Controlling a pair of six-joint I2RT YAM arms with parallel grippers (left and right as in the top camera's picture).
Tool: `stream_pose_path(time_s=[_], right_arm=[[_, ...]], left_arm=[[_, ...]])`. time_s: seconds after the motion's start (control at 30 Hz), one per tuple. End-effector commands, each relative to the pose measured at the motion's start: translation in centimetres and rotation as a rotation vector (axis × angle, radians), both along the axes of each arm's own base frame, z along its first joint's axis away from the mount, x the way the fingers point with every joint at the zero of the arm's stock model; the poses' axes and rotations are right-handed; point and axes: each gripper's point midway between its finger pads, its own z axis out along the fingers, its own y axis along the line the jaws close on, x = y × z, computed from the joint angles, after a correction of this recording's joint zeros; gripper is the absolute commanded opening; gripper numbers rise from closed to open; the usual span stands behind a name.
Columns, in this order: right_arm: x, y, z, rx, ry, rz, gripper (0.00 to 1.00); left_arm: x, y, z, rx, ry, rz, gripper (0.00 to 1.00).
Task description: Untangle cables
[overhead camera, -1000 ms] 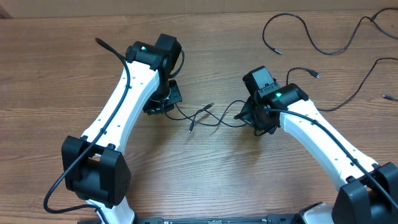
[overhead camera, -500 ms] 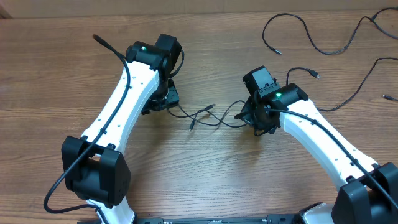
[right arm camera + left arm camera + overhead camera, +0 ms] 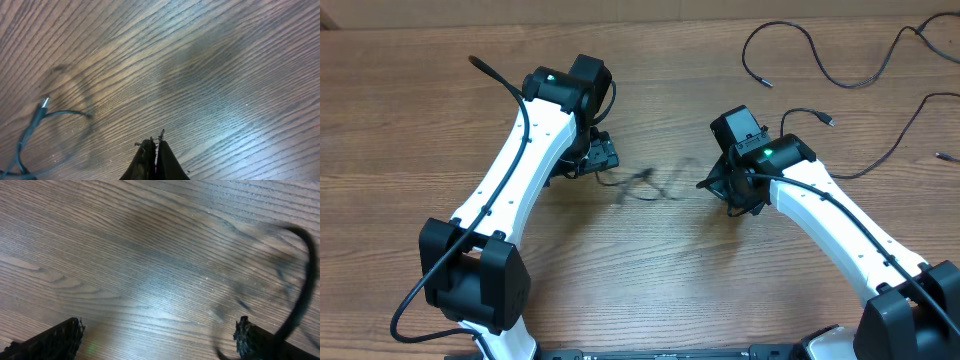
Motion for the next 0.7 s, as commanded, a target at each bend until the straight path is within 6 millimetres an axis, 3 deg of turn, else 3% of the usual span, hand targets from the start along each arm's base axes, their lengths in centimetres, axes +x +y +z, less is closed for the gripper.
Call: stream_pose_path(time_s=[0.0, 0.17, 0.4, 0.57, 0.67], right_arm=[[0.3, -0.1, 0.0, -0.008, -0.009, -0.025, 0.04], [0.3, -0.1, 0.0, -0.009, -0.009, -0.025, 0.04], [0.2, -0.2, 0.0, -0.011, -0.004, -0.025, 0.05], [0.2, 0.4, 0.0, 0.019, -0.002, -0.004, 0.21], [0.5, 1.4, 0.2, 0.059, -0.014, 0.044, 0.31]], left_arm=[[-0.3, -0.7, -0.6, -0.038, 0.025, -0.024, 1.0], [0.2, -3.2, -0.7, -0.175, 0.018, -0.118, 1.0], [0.4, -3.3, -0.7, -0.181, 0.009, -0.119, 0.97], [0.7, -3.2, -0.7, -0.171, -0.001, -0.115, 0.82], [0.7, -3.6, -0.7, -0.192, 0.0, -0.125, 0.8]])
